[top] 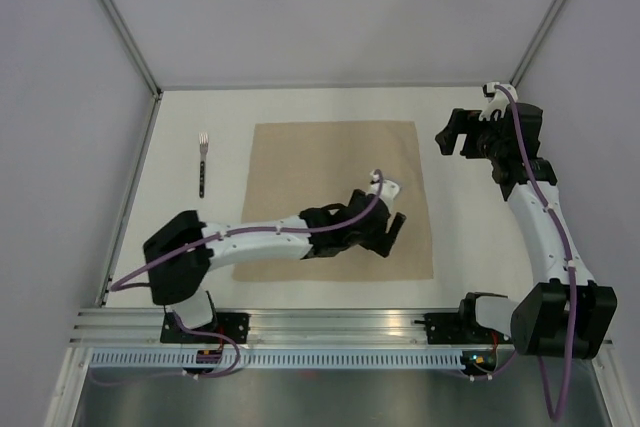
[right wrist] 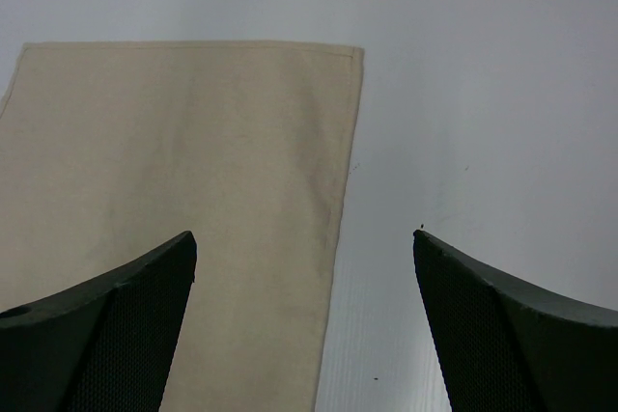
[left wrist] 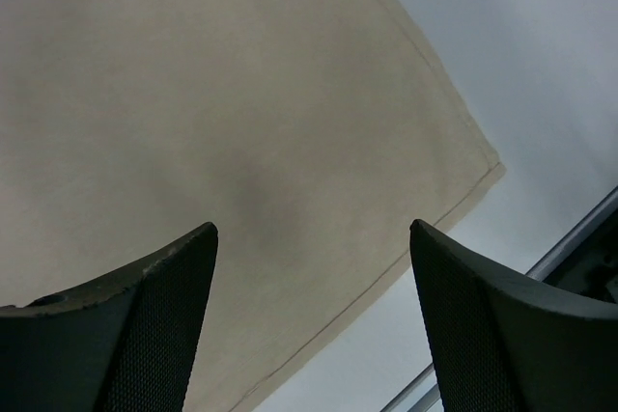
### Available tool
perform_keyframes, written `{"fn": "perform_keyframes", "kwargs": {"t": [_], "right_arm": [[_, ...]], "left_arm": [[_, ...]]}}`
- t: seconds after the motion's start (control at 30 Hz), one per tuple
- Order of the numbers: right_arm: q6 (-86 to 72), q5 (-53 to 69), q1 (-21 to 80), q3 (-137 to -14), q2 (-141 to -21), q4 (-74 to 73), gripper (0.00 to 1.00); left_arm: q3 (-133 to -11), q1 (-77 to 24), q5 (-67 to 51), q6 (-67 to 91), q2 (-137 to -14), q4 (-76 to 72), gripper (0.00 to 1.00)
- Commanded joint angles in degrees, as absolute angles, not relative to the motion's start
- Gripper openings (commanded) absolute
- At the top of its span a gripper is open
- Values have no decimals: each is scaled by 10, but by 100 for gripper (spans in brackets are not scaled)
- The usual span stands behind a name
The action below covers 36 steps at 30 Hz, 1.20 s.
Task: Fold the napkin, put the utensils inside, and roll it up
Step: Fold the napkin
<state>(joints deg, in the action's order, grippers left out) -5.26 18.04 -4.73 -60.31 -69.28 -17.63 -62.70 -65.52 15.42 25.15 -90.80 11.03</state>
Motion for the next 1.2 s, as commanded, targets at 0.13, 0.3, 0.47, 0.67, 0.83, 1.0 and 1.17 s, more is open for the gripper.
{"fn": "perform_keyframes", "kwargs": {"t": [0.13, 0.3, 0.47, 0.67, 0.83, 1.0, 1.17], "right_arm": [[-52, 179, -48, -622, -702, -180, 98], [-53, 179, -48, -622, -703, -180, 98], [-54, 181, -48, -621, -708, -179, 98], [-54, 182, -48, -623, -711, -181, 98], [-54, 183, -48, -622, -712, -180, 98], [-55, 185, -48, -622, -713, -181, 98], [-54, 185, -48, -622, -714, -182, 98]], "left_arm": [[-800, -751, 196, 250, -1099, 69, 78], [-857, -775, 182, 252, -1166, 73, 69], [-887, -792, 177, 246, -1215, 72, 63], [-915, -803, 171, 240, -1251, 72, 61], [-918, -804, 167, 246, -1265, 72, 60], [-918, -804, 161, 247, -1273, 72, 56], [-921, -807, 158, 248, -1285, 72, 47]]}}
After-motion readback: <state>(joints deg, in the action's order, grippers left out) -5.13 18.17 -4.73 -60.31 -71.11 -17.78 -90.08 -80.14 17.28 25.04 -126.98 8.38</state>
